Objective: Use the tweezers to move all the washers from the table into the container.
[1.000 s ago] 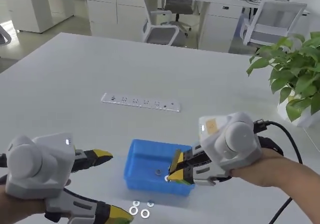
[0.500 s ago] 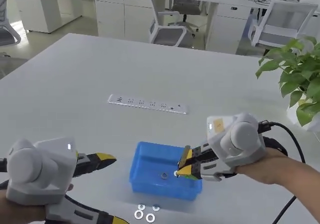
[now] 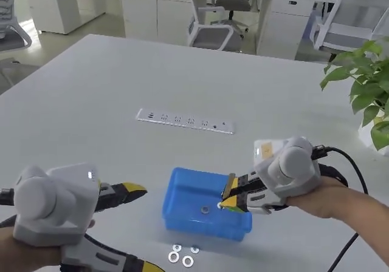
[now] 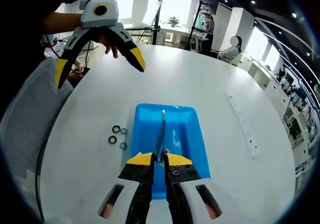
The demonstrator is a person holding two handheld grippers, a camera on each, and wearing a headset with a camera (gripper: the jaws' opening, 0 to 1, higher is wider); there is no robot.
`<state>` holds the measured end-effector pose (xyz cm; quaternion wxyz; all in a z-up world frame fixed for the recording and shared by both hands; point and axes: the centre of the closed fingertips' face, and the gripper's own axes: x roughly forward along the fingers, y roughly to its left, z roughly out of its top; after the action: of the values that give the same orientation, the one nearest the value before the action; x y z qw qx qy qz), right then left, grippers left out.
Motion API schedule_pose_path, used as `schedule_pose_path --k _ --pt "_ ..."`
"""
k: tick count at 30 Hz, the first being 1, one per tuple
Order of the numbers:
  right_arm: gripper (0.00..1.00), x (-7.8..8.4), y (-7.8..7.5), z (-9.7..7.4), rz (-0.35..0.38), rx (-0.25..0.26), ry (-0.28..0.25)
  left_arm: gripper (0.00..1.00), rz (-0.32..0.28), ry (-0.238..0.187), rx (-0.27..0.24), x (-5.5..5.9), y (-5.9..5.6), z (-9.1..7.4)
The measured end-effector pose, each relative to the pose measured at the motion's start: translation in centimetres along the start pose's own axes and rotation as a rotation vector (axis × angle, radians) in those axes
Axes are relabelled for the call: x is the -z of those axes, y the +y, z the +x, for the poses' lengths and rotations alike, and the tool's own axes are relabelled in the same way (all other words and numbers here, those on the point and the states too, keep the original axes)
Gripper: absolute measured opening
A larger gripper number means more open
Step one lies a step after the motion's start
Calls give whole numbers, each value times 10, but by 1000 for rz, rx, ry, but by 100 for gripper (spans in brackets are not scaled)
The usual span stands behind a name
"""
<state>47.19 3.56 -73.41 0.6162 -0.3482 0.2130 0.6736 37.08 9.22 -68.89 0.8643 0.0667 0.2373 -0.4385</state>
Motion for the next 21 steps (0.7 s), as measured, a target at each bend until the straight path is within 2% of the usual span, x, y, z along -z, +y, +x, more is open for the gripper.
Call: schedule_pose_path --k 11,21 --pt "8 14 -5 15 32 -8 13 99 -10 -1 -5 -1 6 4" --pt "8 21 -4 23 41 -17 23 95 -4 -12 -5 -12 6 10"
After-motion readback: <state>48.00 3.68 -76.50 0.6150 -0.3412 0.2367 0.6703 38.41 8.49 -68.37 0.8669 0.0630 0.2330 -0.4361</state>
